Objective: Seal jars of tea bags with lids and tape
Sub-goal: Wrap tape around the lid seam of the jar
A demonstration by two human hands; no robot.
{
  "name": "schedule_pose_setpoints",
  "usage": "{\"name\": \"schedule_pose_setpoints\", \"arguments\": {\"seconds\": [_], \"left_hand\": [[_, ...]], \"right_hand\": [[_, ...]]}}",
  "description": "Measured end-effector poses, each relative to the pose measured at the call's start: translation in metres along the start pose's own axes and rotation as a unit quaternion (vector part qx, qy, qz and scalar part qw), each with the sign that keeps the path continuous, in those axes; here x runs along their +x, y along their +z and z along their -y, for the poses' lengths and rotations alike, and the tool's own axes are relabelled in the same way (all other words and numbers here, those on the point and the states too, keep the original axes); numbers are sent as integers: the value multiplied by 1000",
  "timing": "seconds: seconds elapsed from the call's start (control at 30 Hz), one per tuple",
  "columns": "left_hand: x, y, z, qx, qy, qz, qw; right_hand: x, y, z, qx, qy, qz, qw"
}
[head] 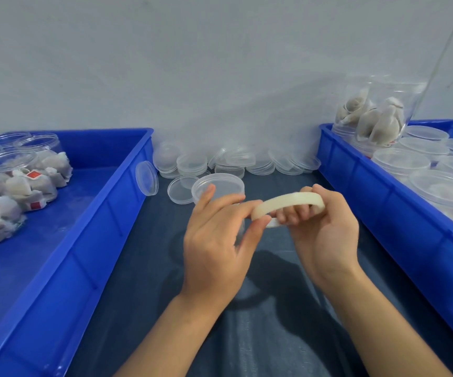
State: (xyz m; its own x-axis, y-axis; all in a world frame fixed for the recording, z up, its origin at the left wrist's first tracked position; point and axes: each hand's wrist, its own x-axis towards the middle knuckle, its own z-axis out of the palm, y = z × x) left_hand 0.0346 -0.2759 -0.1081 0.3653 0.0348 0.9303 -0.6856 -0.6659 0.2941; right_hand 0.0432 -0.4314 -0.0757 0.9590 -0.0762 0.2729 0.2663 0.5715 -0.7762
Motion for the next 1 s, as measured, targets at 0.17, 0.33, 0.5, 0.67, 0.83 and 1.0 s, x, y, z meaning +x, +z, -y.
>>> {"name": "schedule_pose_setpoints", "arguments": {"seconds": [0.17, 0.33, 0.5, 0.67, 0.83, 1.0], "left_hand": [[5, -7, 8, 45, -22, -17, 999], [3, -4, 9, 79, 3, -16, 997], [0, -7, 14, 36, -14, -21, 999], [4, -7, 5, -3, -78, -24, 997], [9, -8, -5, -97, -166, -10, 981], [6, -7, -17, -158, -202, 21, 966]], "right_hand": [[-1, 0, 2, -218, -79, 9, 973], [-14, 12, 0, -282, -60, 110, 951], [-19, 14, 3, -277, 14, 204, 939], [-19, 15, 3, -255, -18, 207, 944], [-21, 16, 10, -46, 1, 164, 985], [-20, 11, 14, 31, 14, 159, 987]]}}
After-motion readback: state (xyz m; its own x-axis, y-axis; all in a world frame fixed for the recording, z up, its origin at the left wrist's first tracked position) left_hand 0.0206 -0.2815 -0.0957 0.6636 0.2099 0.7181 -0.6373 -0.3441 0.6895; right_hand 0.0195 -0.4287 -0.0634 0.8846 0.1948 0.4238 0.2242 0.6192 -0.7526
